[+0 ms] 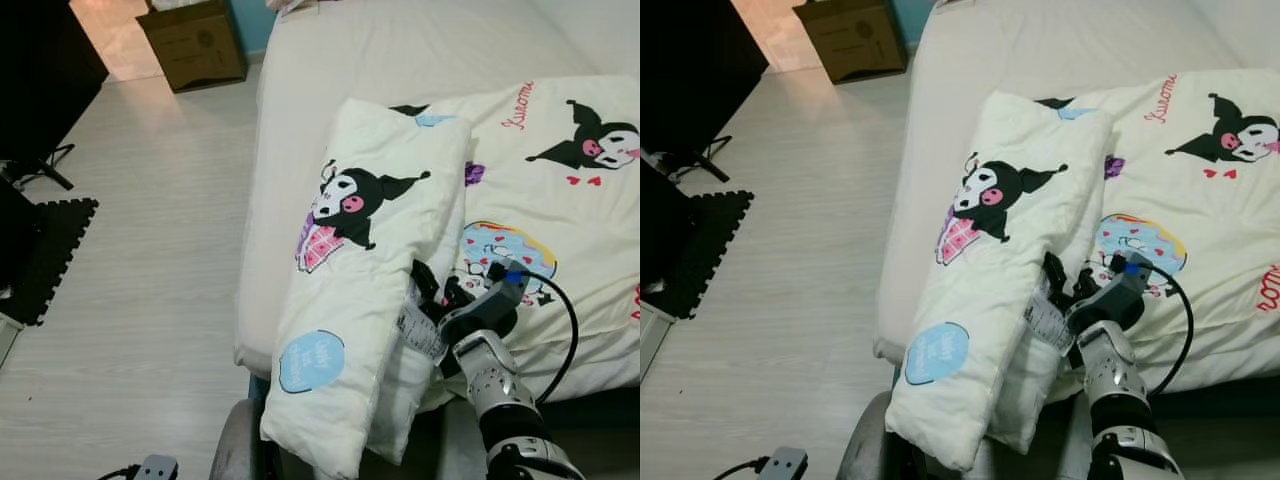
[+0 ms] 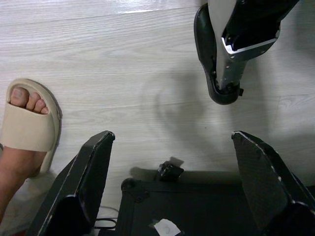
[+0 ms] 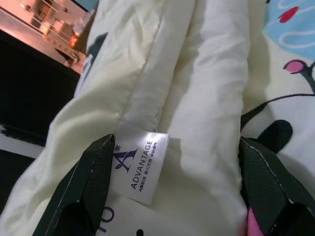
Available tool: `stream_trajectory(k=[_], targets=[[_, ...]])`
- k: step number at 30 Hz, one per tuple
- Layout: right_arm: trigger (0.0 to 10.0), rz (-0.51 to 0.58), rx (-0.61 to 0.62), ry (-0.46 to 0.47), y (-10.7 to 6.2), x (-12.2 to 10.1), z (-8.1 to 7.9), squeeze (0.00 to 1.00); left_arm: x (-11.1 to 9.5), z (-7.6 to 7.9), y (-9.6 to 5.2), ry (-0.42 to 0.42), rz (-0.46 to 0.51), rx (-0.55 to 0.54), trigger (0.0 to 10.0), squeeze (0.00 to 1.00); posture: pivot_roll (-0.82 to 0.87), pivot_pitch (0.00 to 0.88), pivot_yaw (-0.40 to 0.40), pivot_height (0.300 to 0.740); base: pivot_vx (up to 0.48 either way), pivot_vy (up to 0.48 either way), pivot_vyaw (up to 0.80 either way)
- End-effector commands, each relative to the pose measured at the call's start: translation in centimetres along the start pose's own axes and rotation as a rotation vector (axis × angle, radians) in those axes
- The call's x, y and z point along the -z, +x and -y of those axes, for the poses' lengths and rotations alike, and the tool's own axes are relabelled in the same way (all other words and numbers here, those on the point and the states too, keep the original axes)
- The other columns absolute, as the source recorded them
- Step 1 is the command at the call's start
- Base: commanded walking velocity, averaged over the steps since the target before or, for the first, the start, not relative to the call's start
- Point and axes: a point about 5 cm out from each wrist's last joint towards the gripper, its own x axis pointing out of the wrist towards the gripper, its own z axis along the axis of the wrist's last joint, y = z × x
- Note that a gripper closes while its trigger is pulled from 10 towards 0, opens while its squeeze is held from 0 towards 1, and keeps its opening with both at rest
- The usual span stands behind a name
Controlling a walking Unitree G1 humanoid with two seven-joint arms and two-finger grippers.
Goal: Clean up the room
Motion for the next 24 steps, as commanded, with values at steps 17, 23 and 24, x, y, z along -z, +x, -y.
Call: stream_trajectory(k=[17,23,24], targets=[[10.0,-0.277,-0.378,-0.08,-0.3,8.4,-9.7,0.0,0.9,0.7,0.3,-0.018,-0.04,0.004,10.0,0.0,0.11,0.238,0.156,0.506,0.0,0.0,0.0],[10.0,-0.348,-0.52,-0.068,-0.8,11.4,-15.2,0.0,1.1,1.0,0.3,-0.019,-0.046,0.006,10.0,0.0,0.1,0.24,0.146,0.506,0.0,0.0,0.0],[10.0,-0.348,-0.52,-0.068,-0.8,11.4,-15.2,0.0,1.1,1.0,0.3,-0.019,-0.046,0.006,10.0,0.0,0.1,0.24,0.146,0.506,0.0,0.0,0.0]])
